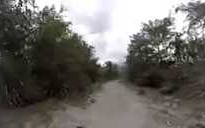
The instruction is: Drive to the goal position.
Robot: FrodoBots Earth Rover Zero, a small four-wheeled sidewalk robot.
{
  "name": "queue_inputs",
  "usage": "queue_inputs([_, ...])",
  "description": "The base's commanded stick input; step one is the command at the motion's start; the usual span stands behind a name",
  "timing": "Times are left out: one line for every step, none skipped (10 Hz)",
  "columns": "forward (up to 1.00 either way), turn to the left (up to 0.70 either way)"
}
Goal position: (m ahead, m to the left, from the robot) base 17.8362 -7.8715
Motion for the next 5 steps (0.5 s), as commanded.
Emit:
queue_inputs([0.85,0.0])
queue_inputs([0.85,0.0])
queue_inputs([0.85,0.0])
queue_inputs([0.85,0.0])
queue_inputs([0.85,0.0])
